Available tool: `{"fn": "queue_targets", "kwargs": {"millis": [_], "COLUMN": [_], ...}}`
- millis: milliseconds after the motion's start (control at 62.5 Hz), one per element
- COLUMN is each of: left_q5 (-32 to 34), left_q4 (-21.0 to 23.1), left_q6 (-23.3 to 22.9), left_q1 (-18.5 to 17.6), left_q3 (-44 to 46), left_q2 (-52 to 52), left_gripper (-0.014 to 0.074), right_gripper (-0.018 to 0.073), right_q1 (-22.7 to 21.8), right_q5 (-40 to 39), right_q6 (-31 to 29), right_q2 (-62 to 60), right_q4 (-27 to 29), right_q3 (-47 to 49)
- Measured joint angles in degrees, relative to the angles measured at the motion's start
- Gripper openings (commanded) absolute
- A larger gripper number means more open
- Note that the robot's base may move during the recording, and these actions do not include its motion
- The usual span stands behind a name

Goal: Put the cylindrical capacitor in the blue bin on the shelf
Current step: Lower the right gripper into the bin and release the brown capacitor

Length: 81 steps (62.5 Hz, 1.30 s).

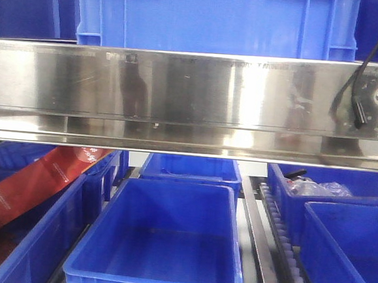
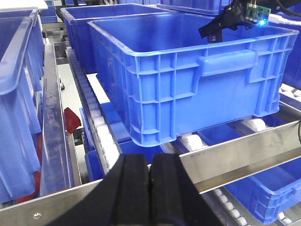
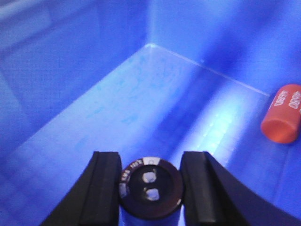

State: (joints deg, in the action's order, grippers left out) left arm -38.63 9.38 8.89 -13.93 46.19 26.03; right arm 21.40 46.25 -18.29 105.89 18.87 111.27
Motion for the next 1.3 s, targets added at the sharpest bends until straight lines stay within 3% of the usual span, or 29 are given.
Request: {"fn": "queue_targets", "kwargs": {"millis": [128,240,400,608,688,976,1152,1296], "left_q5": [0.0,0.0,0.0,0.0,0.0,-0.1,-0.1,-0.1], "left_q4": [0.0,0.0,0.0,0.0,0.0,-0.1,-2.1,-2.9], "left_q6": [0.0,0.0,0.0,0.0,0.0,0.0,0.0,0.0], "left_q1": [0.0,0.0,0.0,0.0,0.0,0.0,0.0,0.0], "left_q3": [0.0,0.0,0.0,0.0,0.0,0.0,0.0,0.0], "left_q2": [0.0,0.0,0.0,0.0,0.0,0.0,0.0,0.0], "left_gripper": [-0.0111,-0.0111,-0.0111,-0.0111,-0.0111,-0.0111,-0.0111,-0.0111], "right_gripper": [0.0553,0.0556,0.0429,-0.0039,-0.0162,-0.0154,-0.0154,-0.0154], "right_q1": [0.0,0.0,0.0,-0.2,-0.7,-6.5,-10.6,-11.9], "right_q5": [0.1,0.7,1.1,3.2,5.0,7.3,6.2,-0.3], "right_q6": [0.0,0.0,0.0,0.0,0.0,1.0,1.1,1.1], "right_q2": [0.0,-0.2,-2.6,-9.8,-13.2,-27.6,-38.7,-48.6], "right_q4": [0.0,0.0,0.0,0.0,0.0,0.0,-0.3,-0.7], "right_q3": [0.1,0.1,0.1,0.1,0.1,-4.4,-17.7,-32.6]}}
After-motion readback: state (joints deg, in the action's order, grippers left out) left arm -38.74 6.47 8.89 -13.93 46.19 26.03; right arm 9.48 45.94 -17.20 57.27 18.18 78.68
